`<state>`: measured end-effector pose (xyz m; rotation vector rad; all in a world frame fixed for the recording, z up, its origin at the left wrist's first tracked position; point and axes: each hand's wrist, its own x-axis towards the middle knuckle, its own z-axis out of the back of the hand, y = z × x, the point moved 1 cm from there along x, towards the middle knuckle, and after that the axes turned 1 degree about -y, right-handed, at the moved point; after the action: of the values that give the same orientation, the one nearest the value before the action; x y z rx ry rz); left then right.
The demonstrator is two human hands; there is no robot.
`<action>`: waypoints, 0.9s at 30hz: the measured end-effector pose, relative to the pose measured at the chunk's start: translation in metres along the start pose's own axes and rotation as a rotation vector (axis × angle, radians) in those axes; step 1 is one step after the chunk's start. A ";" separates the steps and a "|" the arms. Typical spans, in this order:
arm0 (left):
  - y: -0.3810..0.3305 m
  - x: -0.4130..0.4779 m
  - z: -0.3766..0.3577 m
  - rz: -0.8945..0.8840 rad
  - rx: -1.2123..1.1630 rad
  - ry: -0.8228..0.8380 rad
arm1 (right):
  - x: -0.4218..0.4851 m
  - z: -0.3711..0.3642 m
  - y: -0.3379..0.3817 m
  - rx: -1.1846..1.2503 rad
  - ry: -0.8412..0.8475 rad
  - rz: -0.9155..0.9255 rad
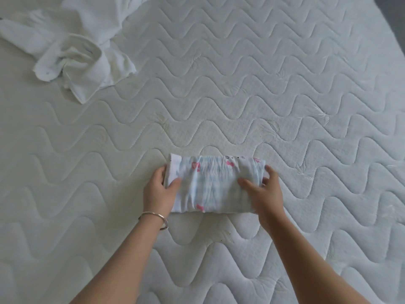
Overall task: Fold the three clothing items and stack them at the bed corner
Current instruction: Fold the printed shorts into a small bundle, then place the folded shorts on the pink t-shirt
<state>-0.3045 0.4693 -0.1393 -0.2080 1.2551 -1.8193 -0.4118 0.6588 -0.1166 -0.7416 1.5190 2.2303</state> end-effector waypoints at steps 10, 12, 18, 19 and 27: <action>-0.087 -0.057 0.024 0.008 -0.220 0.131 | -0.082 0.074 0.031 0.173 -0.044 0.070; -0.116 -0.081 0.024 -0.029 -0.218 0.161 | -0.105 0.105 0.039 0.200 -0.081 0.136; -0.206 -0.180 -0.003 -0.217 -0.181 0.280 | -0.175 0.232 0.050 0.283 -0.183 0.260; -0.221 -0.199 -0.012 -0.241 -0.179 0.307 | -0.186 0.257 0.047 0.290 -0.206 0.271; -0.305 -0.387 -0.125 -0.354 -0.215 0.485 | -0.277 0.473 0.002 0.380 -0.414 0.348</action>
<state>-0.3212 0.8662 0.1771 -0.1138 1.8517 -2.1104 -0.2968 1.1007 0.1868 0.1012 1.8668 2.0436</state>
